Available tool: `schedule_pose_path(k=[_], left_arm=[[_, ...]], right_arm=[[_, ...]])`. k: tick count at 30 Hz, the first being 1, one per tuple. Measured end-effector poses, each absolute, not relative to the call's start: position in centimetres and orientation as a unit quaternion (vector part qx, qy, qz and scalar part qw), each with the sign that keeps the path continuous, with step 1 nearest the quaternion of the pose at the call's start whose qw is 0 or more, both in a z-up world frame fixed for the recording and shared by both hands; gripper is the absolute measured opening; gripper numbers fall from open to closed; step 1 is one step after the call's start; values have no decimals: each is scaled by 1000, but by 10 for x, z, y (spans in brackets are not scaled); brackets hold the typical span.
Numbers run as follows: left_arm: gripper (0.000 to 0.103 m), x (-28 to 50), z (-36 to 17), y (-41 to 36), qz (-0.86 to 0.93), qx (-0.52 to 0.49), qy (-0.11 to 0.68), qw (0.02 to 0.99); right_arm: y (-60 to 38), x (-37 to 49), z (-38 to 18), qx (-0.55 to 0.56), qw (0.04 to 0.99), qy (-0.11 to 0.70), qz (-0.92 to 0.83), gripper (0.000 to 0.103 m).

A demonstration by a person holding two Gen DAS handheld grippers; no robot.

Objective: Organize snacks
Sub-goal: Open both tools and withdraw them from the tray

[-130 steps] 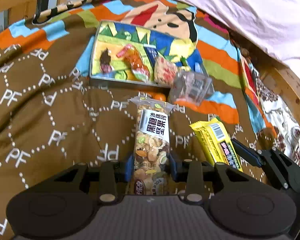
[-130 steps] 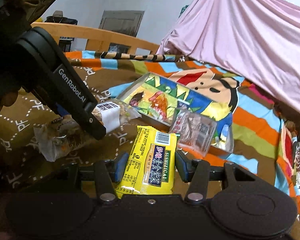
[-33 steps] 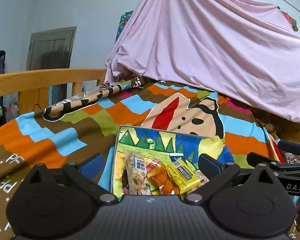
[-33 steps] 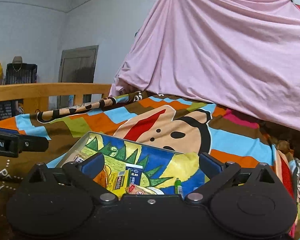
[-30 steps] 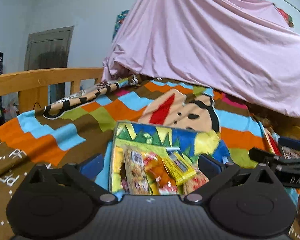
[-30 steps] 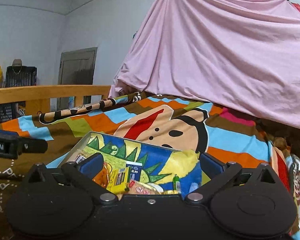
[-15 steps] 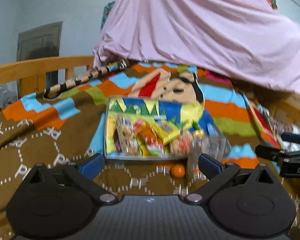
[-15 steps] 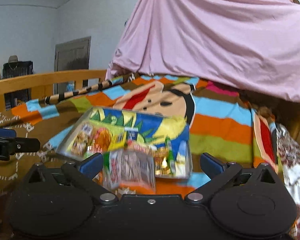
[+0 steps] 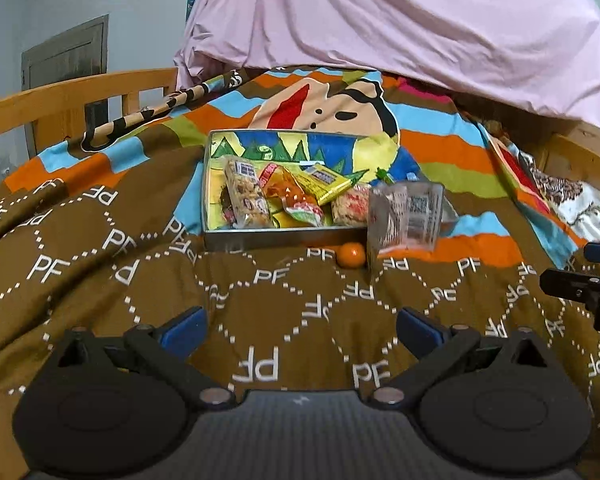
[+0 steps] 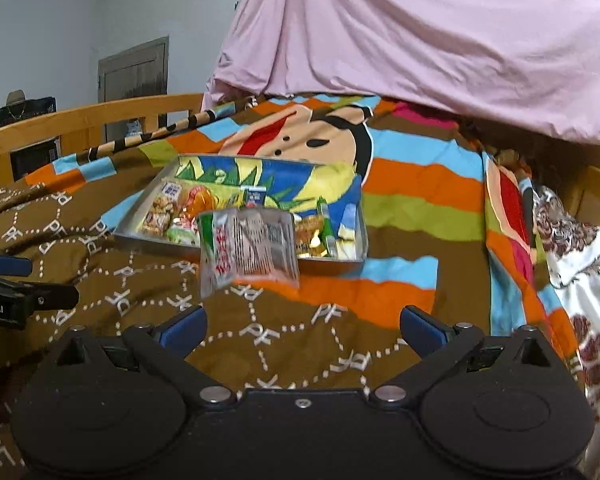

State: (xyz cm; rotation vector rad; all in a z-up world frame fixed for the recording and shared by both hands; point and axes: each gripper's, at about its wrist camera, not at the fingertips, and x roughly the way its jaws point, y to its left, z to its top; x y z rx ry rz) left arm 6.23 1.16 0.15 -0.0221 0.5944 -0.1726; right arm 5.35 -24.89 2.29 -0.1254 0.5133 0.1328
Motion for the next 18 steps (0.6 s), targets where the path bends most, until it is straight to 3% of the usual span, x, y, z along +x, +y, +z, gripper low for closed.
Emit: schedule_pose_path(k=[18], left_arm=[[103,42,-11,11,-80,5,316,945]], right_arm=[[-248,47,0,-49,941,326,71,102]])
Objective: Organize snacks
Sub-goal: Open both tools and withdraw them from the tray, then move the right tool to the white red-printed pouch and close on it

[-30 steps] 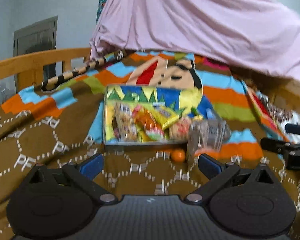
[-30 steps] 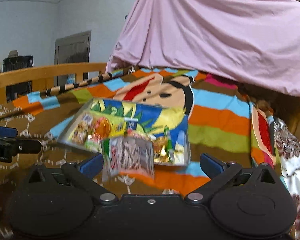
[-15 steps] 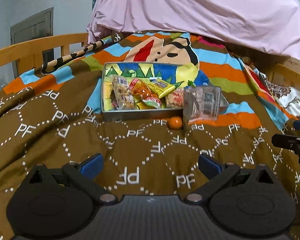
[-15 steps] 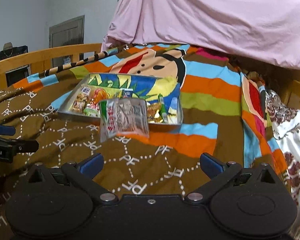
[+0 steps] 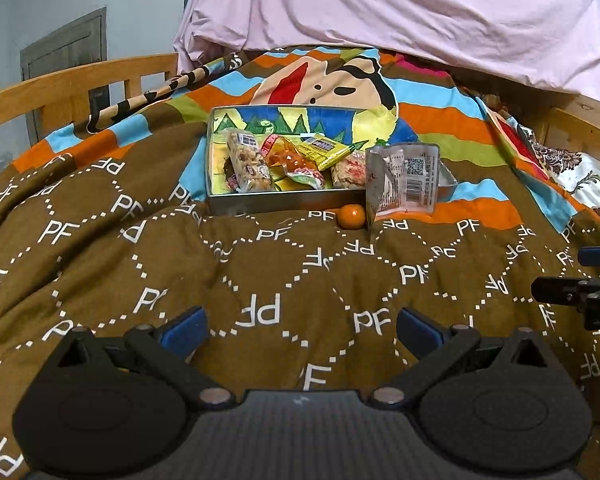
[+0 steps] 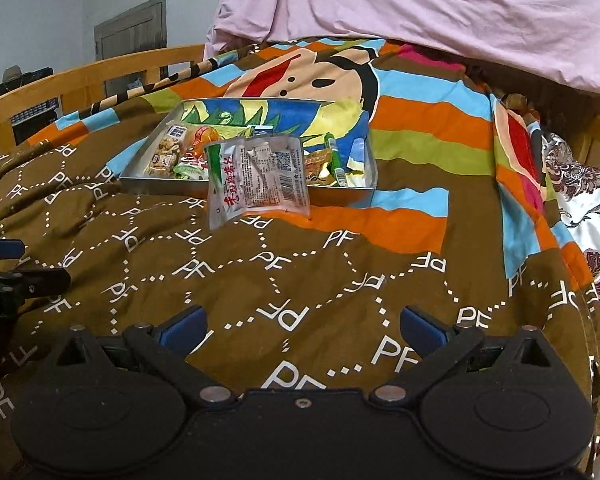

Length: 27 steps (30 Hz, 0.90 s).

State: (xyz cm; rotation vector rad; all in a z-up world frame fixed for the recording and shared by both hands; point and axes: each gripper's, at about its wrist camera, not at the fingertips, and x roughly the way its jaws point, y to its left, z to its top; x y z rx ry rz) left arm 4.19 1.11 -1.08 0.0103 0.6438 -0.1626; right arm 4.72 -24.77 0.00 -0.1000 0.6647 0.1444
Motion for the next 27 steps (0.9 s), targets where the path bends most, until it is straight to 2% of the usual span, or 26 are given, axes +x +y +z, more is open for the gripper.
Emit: schedule_pose_path(k=[27], left_arm=[[103,50,-14,9,-87,21,337,937]], right_arm=[[-246,59,-11,-32,933,349,79,102]])
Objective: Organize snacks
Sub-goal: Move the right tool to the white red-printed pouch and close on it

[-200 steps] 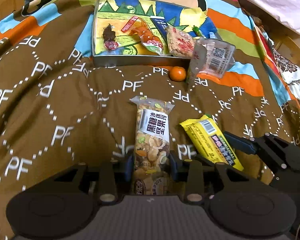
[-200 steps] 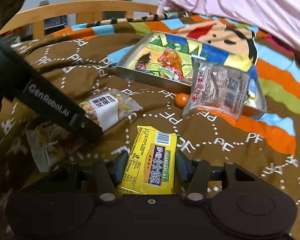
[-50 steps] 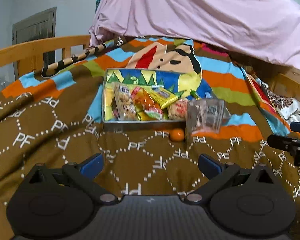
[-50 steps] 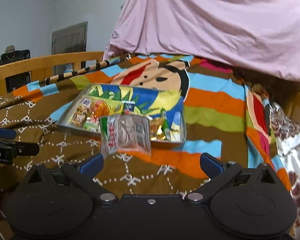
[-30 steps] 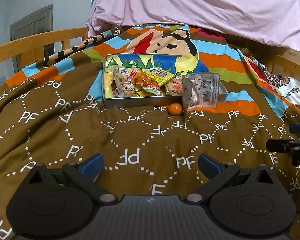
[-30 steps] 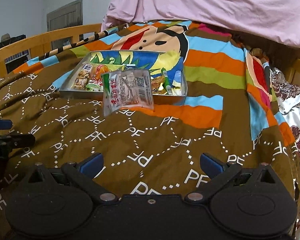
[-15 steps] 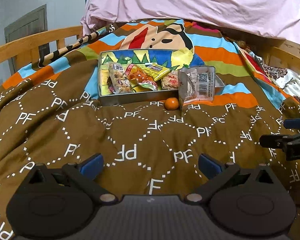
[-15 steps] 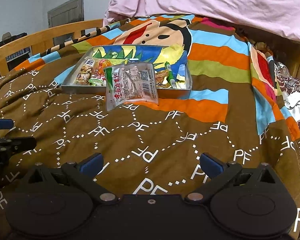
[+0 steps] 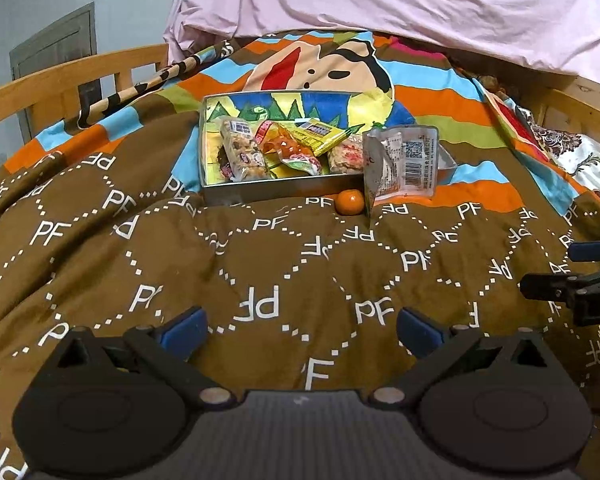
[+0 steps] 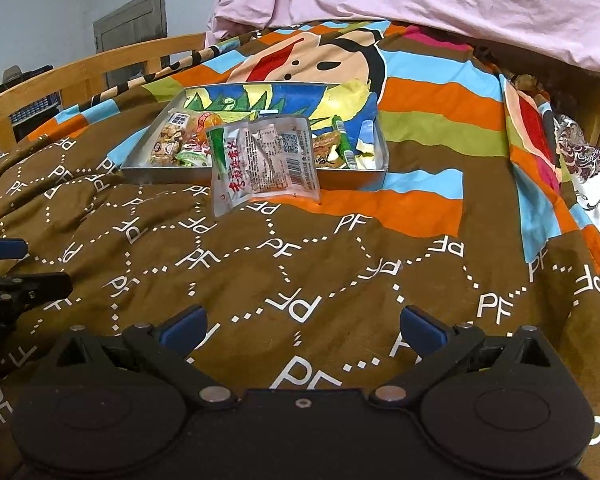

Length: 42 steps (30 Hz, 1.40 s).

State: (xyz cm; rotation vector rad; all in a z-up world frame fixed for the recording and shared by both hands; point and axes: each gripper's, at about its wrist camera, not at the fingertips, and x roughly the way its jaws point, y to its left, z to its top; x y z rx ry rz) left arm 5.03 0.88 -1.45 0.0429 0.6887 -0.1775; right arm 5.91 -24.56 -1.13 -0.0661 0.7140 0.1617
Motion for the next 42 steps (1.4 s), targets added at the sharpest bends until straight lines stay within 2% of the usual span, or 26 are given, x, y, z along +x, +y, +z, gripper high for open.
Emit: schedule_pose_path(k=[28,42], left_arm=[[103,72,-14,12,-80,23,335,938],[103,112,-6,14,-79,5,330,941]], right_arm=[[-250,87,-26,6,931,354,88,102],[-246,140,-15,-7,947,297,123,102]])
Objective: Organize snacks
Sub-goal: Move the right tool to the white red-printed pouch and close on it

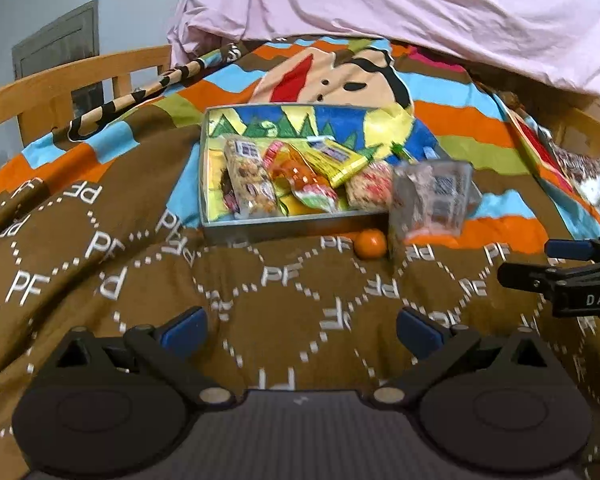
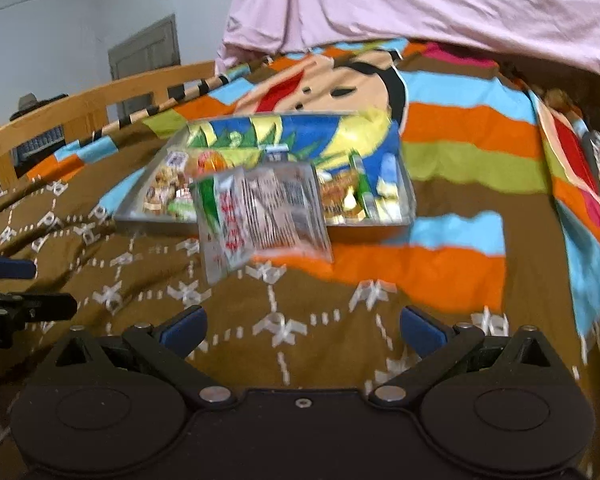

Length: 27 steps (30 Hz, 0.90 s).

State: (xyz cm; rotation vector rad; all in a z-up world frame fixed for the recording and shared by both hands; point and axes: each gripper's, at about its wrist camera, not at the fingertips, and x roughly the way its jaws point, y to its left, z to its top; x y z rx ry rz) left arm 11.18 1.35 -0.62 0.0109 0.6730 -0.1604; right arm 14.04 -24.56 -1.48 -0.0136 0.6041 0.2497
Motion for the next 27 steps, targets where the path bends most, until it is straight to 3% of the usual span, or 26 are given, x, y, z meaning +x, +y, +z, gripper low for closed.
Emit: schedule_pose_path(k=[13,27], left_arm=[[103,169,-18,14,-108,26,322,940],[103,196,-30,16,-106,14,329,938]], right_arm=[[-236,225,-20,6,949,277,148,102],[-218,240,-22,15,940,287,185,102]])
